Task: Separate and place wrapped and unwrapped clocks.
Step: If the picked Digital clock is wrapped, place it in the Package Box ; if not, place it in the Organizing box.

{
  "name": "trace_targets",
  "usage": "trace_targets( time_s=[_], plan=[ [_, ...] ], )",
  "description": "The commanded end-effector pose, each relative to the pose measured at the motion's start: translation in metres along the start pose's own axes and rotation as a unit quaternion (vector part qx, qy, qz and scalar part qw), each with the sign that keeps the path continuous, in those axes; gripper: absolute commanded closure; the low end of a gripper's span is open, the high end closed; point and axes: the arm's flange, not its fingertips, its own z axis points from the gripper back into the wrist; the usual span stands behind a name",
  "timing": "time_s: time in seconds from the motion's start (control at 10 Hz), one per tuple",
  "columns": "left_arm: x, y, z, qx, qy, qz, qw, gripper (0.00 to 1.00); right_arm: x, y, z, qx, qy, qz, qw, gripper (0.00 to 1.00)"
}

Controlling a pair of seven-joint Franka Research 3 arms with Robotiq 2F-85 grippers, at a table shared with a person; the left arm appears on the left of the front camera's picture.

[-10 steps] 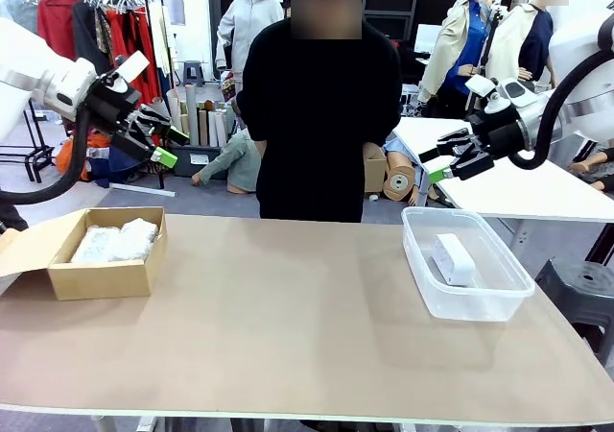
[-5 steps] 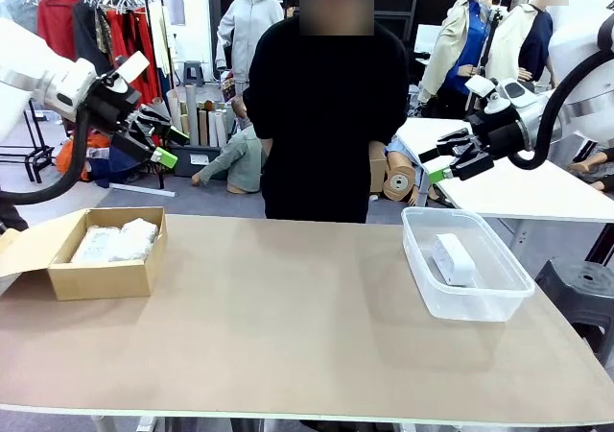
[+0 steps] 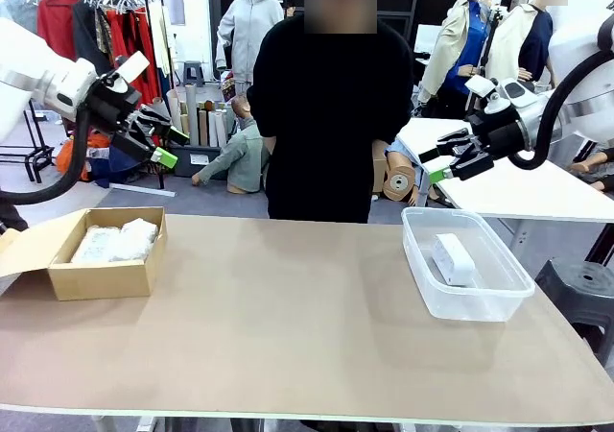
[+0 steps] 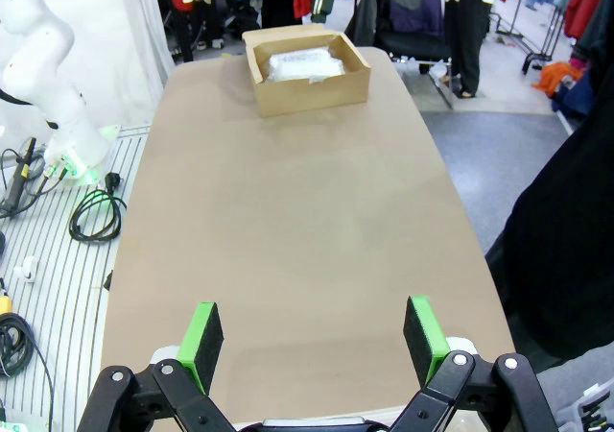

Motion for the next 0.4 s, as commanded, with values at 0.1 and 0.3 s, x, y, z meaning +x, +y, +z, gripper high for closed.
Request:
trace_targets(
  time_s=[0.1, 0.3],
  plan=[
    [-0.0002, -0.0004, 0.0007, 0.000, 0.002, -0.005, 1.000, 0.00, 0.0012, 0.0005, 0.0007, -0.001, 0.000, 0.001, 1.000, 0.00],
    [-0.0002, -0.0004, 0.0007, 0.000, 0.002, -0.005, 1.000, 0.00, 0.0012, 0.0005, 0.0007, -0.001, 0.000, 0.001, 1.000, 0.00]
  ],
)
